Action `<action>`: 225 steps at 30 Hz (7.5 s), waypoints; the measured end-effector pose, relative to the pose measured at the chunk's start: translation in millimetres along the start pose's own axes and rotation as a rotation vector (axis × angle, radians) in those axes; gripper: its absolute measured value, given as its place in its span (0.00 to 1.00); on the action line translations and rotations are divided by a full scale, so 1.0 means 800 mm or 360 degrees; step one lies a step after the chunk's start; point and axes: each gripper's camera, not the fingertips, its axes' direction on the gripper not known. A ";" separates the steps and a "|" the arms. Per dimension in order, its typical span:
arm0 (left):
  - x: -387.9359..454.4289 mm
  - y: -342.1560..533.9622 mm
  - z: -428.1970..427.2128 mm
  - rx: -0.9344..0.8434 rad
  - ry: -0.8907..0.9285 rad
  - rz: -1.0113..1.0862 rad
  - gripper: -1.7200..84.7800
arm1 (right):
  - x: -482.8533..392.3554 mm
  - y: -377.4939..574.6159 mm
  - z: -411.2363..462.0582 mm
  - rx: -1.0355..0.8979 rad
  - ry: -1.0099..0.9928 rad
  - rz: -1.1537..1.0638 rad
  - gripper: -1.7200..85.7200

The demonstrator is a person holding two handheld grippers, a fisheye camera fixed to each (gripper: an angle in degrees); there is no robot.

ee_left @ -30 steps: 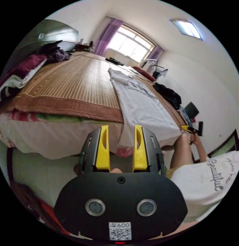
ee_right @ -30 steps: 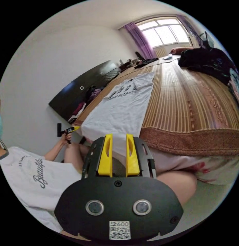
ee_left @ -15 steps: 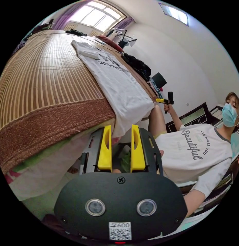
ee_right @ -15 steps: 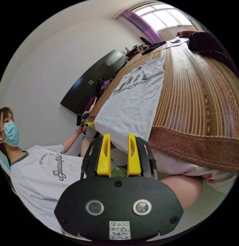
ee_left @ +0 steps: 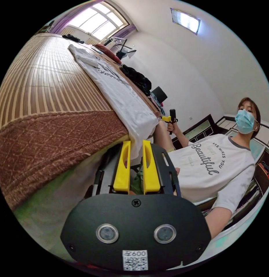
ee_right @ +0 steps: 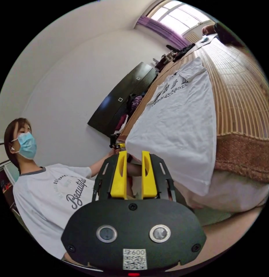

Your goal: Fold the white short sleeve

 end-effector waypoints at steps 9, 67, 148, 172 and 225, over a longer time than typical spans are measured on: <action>0.067 -0.022 0.020 0.0031 0.0111 -0.0079 0.05 | 0.012 0.099 0.127 -0.0405 -0.0158 -0.0375 0.09; 0.165 -0.129 0.141 0.0359 0.0259 -0.0698 0.05 | 0.289 0.870 0.695 -0.0279 0.1403 -0.1881 0.10; 0.316 -0.187 0.192 0.0941 0.0370 -0.0696 0.04 | -0.309 0.078 0.329 -0.0993 0.1439 -0.1676 0.01; -0.222 -0.351 0.163 0.1120 0.0050 -0.1428 0.04 | -0.125 -0.483 0.539 -0.1186 0.1398 -0.0719 0.01; -0.651 -0.233 0.081 0.0674 -0.0716 -0.0980 0.02 | 0.127 -0.621 0.384 -0.0296 0.1314 -0.0015 0.01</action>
